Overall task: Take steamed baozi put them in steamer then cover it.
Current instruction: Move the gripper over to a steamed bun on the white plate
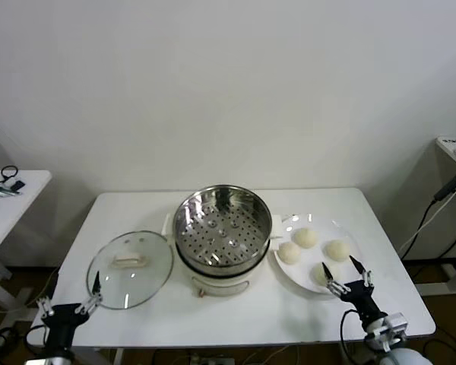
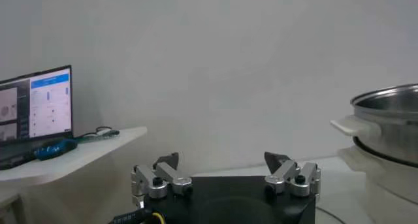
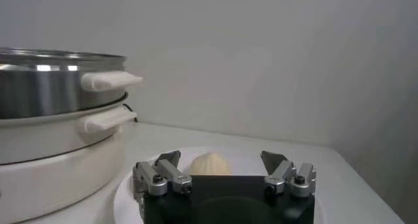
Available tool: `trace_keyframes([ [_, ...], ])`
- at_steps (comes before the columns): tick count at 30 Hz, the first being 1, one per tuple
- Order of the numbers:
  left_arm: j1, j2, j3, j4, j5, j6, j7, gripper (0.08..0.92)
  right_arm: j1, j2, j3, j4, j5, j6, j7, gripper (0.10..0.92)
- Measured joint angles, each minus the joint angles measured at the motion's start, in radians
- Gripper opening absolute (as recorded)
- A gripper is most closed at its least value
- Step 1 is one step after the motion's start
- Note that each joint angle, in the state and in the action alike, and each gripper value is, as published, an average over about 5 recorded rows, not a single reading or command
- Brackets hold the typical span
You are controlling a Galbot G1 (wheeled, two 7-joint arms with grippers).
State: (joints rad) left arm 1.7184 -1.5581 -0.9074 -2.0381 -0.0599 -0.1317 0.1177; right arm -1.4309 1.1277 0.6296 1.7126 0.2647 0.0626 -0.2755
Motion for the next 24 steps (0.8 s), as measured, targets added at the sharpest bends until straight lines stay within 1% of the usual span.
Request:
trace_keyframes([
  [2, -0.001, 0.001, 0.001, 0.001, 0.000, 0.000, 0.000, 0.823, 0.012, -0.022, -0.005, -0.004, -0.004, -0.009, -0.014, 0.823],
  [6, -0.006, 0.001, 0.003, 0.006, -0.001, 0.000, 0.000, 0.823, 0.068, -0.122, -0.033, -0.032, -0.021, -0.047, -0.086, 0.823],
  [14, -0.004, -0.006, 0.006, 0.007, -0.001, -0.002, 0.000, 0.823, 0.270, -0.336, -0.155, -0.143, -0.056, -0.135, -0.305, 0.823],
  [19, 0.000, -0.003, 0.005, 0.014, -0.001, -0.006, 0.000, 0.823, 0.458, -0.453, -0.303, -0.229, -0.080, -0.173, -0.457, 0.823],
  [24, -0.005, 0.000, 0.012, 0.020, -0.001, -0.006, 0.001, 0.823, 0.696, -0.518, -0.516, -0.319, -0.103, -0.187, -0.584, 0.823],
])
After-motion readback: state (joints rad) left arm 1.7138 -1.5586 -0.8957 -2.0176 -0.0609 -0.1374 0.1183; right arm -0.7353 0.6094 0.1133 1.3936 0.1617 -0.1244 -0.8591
